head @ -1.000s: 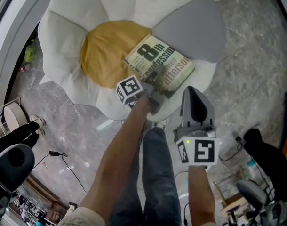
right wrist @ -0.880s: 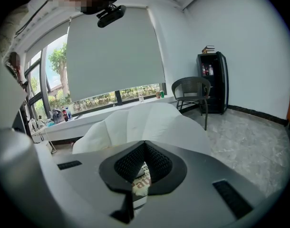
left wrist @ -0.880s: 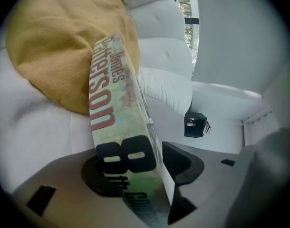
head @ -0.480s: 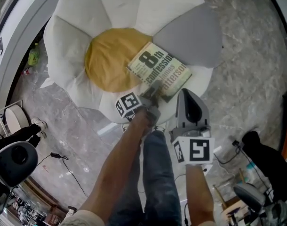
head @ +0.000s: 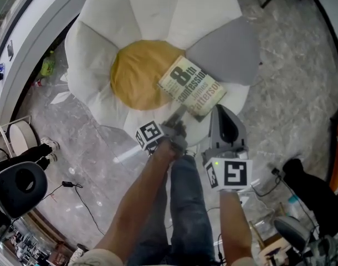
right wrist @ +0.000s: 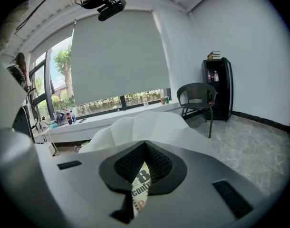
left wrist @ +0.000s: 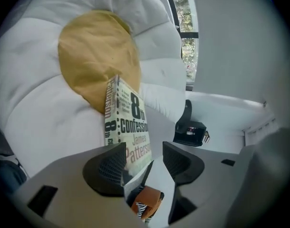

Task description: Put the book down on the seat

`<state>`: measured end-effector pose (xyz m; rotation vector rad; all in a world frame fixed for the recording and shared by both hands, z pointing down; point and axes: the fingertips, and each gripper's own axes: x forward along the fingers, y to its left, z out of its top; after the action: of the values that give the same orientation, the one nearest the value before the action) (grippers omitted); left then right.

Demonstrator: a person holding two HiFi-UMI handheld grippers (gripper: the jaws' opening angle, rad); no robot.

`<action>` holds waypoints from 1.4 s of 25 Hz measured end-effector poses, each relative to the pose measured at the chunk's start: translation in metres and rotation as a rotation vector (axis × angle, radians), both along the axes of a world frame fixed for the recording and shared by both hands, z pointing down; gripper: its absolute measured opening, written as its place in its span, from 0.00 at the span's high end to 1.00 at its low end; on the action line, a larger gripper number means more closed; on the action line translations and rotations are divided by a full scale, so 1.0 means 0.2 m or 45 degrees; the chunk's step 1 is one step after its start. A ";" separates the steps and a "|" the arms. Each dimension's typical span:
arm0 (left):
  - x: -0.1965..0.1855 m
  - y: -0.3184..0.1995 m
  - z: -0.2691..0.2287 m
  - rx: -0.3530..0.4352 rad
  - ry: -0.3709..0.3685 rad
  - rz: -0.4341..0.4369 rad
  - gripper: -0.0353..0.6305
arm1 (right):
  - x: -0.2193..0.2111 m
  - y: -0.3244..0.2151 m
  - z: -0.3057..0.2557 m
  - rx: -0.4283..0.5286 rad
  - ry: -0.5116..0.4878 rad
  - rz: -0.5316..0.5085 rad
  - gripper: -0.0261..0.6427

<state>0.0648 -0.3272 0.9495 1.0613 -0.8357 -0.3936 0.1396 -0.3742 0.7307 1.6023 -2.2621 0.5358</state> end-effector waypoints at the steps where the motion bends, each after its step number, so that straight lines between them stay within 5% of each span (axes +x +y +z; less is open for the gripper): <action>1: -0.02 -0.02 -0.05 0.017 0.005 -0.018 0.57 | -0.01 0.00 -0.03 0.006 0.000 -0.002 0.96; 7: -0.05 -0.18 -0.52 0.183 0.074 -0.088 0.60 | -0.03 -0.03 -0.26 0.061 -0.003 -0.002 0.96; 20: -0.19 -0.34 -1.47 0.426 0.121 -0.285 0.94 | -0.09 -0.03 -0.93 0.188 -0.006 -0.010 0.96; 25: -0.23 -0.39 -1.89 0.644 -0.098 -0.185 0.94 | -0.13 -0.07 -1.24 0.290 0.004 -0.039 0.96; 35: -0.39 -0.39 -2.69 0.938 -0.800 0.093 0.94 | -0.23 -0.05 -1.89 0.355 0.006 -0.066 0.96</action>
<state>-0.0131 -0.4042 0.4115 1.9545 -1.2419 -0.3100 0.0928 -0.3835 0.3527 1.6594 -2.4539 0.2088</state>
